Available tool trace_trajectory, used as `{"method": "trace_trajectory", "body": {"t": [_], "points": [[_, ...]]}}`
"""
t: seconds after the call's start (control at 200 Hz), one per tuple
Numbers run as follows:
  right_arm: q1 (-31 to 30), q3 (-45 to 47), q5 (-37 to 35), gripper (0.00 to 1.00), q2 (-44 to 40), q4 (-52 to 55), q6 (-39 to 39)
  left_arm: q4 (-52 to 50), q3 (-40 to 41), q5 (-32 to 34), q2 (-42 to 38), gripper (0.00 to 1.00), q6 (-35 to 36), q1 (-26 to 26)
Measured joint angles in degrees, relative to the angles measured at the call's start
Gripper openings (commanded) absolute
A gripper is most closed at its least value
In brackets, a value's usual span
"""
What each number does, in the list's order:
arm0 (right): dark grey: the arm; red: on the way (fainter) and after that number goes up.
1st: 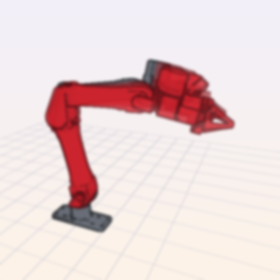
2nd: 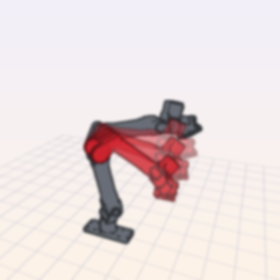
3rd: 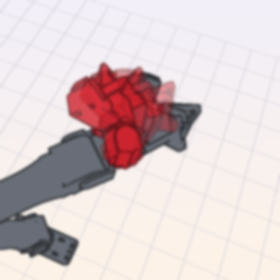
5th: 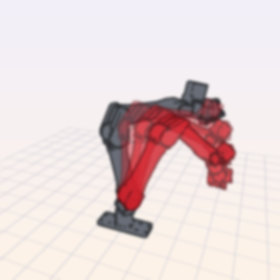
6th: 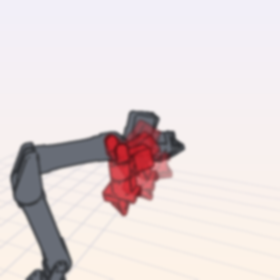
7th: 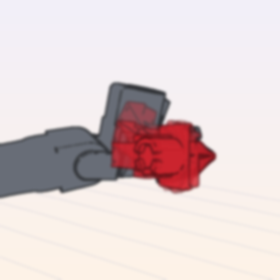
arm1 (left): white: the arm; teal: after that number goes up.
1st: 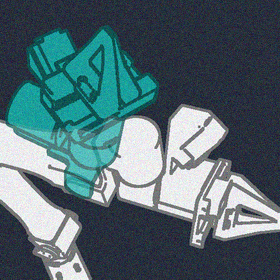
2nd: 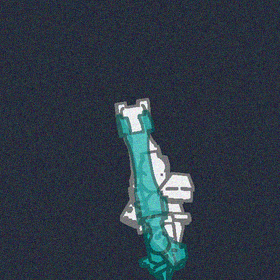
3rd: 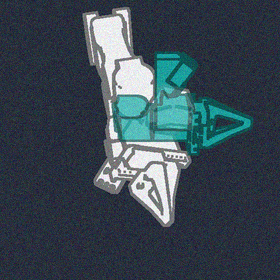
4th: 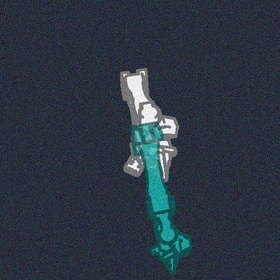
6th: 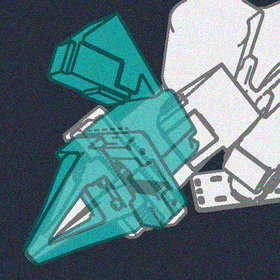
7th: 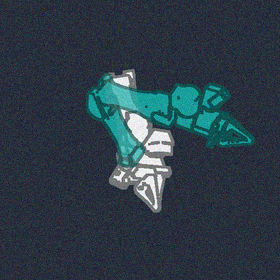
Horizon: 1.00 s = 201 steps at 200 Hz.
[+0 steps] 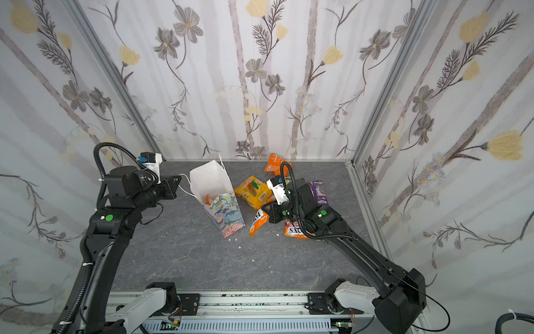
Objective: Place the snacks into the paper bag
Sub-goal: Pick up the snack at the center of the table.
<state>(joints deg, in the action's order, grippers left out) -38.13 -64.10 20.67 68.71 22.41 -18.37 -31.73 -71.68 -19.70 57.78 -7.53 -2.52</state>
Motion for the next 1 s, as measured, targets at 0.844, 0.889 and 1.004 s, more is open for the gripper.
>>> {"method": "trace_trajectory", "body": {"t": [0.844,0.889,1.004], "points": [[-7.87,-43.01,-3.15,0.00,16.35,20.76,14.21,0.00,0.00,-0.02,-0.31,0.00,-0.02,0.00],[-8.22,-45.51,-2.93,0.00,17.64,21.86,14.78,0.00,0.00,-0.02,-0.31,0.00,-0.02,0.00],[-9.66,-51.06,-2.84,0.00,20.37,23.58,15.89,0.00,0.02,-0.02,-0.31,0.00,-0.04,0.00]]}}
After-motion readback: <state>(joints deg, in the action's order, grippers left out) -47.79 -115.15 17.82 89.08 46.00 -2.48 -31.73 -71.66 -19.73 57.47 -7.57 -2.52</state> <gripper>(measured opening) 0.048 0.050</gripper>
